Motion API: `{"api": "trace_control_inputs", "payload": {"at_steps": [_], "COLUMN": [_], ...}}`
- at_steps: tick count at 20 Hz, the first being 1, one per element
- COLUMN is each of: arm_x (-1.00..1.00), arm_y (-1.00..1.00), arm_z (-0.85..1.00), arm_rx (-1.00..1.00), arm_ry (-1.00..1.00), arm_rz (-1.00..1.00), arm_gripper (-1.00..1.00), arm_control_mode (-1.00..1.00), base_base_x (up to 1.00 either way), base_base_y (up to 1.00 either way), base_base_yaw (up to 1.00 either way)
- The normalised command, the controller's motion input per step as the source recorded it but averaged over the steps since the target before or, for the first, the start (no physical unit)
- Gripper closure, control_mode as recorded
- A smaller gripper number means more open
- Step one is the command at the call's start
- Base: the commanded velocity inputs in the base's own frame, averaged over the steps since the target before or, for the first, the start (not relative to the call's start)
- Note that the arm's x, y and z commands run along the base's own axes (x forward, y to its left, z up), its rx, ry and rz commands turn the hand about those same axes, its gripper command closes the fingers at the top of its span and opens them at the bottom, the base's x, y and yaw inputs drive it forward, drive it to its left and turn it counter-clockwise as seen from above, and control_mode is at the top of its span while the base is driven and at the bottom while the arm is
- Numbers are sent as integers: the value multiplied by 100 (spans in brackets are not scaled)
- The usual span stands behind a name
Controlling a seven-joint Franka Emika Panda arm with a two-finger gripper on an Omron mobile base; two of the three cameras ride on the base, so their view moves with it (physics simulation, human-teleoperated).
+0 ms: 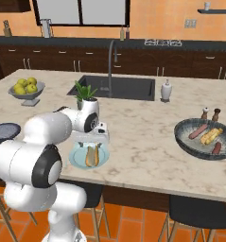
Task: Place one bun and one sausage from the bowl on each plate.
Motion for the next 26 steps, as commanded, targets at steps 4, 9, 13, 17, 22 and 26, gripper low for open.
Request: {"api": "trace_control_inputs", "payload": {"at_steps": [4, 9, 13, 17, 22, 26], "arm_x": [-97, -100, -100, -4, 0, 0], "arm_y": [44, 30, 3, 0, 0, 0], "arm_z": [97, 71, 10, 0, 0, 0], "arm_rx": [-15, -2, 11, 0, 0, 0], "arm_ry": [0, -5, -17, 0, 0, 0], "arm_rz": [0, 0, 0, 0, 0, 0], "arm_gripper": [-100, -100, -100, -100, -100, -100], "arm_control_mode": [-100, -100, -100, -100, 100, 100], "base_base_x": [0, 0, 0, 0, -3, -2], "base_base_y": [0, 0, 0, 0, -50, -100], "base_base_yaw": [0, 0, 0, 0, 1, 0]}}
